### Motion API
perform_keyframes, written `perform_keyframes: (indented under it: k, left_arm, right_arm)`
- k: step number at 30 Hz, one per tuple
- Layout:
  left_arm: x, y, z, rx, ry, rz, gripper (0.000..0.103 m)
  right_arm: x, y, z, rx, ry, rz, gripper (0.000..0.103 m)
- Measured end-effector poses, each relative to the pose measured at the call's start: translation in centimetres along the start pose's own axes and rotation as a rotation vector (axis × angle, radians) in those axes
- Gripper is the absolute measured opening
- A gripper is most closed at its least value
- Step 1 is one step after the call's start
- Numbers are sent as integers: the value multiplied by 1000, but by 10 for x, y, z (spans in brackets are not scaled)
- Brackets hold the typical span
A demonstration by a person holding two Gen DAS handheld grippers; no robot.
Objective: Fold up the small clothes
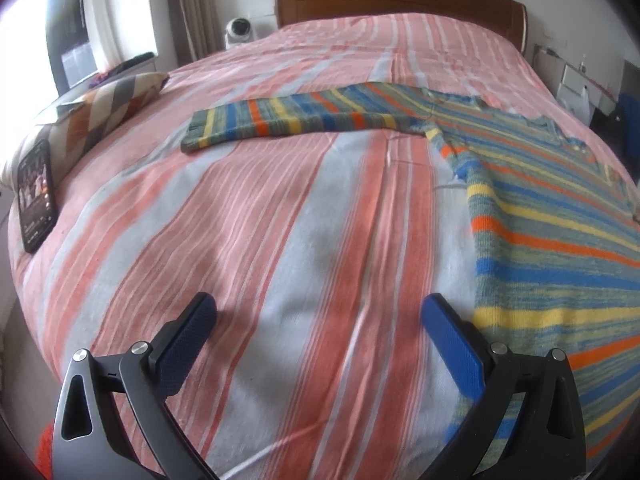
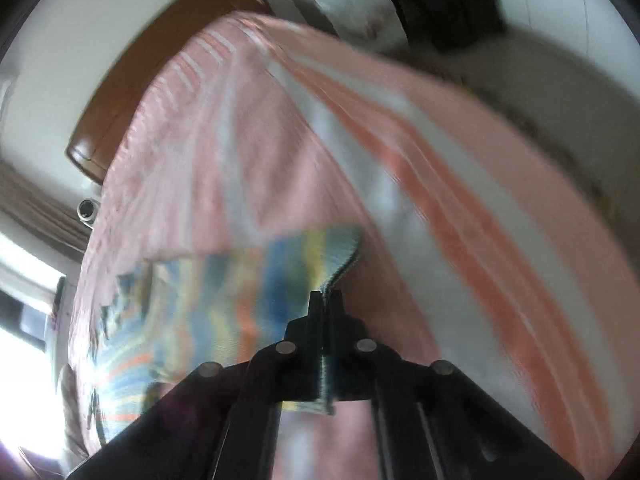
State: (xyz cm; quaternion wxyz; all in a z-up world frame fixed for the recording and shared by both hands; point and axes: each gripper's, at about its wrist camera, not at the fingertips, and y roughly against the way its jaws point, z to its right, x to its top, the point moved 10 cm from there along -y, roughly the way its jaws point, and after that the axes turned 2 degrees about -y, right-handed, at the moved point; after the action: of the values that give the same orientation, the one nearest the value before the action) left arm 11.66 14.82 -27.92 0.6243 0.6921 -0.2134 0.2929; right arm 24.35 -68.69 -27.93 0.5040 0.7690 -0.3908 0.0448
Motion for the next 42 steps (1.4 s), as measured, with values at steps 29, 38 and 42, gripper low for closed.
perform_keyframes:
  k: [29, 38, 42]
  left_arm:
    - [3, -5, -2, -17, 11, -7, 103]
    - [2, -7, 1, 18, 2, 6, 103]
    - [2, -7, 1, 13, 8, 4, 103]
  right_arm:
    - [-148, -29, -272, 223, 494, -108, 58]
    - [-160, -14, -140, 67, 442, -70, 58]
    - [-153, -16, -173, 47, 527, -74, 58]
